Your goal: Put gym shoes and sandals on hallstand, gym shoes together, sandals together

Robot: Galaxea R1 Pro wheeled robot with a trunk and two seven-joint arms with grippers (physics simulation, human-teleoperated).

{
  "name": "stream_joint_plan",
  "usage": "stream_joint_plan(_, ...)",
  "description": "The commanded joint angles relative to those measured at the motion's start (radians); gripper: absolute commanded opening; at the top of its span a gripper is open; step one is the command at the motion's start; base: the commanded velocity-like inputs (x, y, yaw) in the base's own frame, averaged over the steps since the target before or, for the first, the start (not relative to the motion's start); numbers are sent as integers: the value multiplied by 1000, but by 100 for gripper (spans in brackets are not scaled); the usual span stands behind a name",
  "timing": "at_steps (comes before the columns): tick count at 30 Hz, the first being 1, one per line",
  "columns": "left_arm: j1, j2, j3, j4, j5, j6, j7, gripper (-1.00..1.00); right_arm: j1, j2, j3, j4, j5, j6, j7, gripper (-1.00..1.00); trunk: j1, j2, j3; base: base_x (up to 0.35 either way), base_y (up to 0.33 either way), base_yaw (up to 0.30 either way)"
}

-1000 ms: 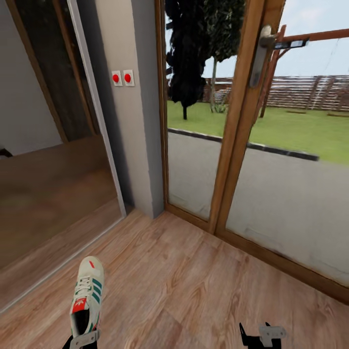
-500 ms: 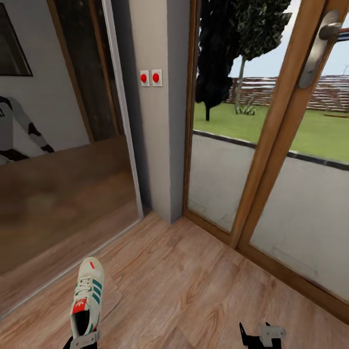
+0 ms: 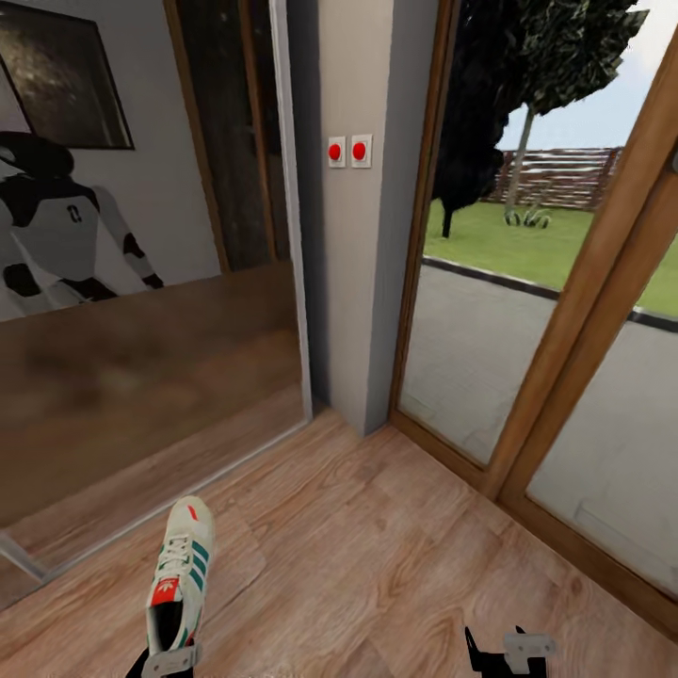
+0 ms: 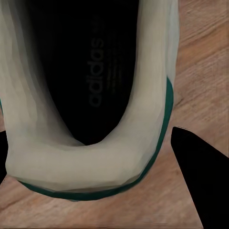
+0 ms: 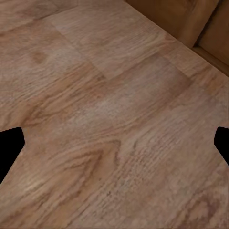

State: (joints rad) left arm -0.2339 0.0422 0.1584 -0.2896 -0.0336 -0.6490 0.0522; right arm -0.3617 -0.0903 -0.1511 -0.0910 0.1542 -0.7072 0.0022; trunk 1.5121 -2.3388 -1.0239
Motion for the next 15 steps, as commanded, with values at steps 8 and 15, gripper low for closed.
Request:
stream_joint_plan(8,-1,-1,0,1,-21,-3,9,-100,0,0,-8,1,10,-3,1,100,0,0,-1,0,0,278)
stream_joint_plan(15,-1,-1,0,1,-22,-3,9,-100,0,0,-8,1,10,-3,1,100,0,0,-1,97,-44,278)
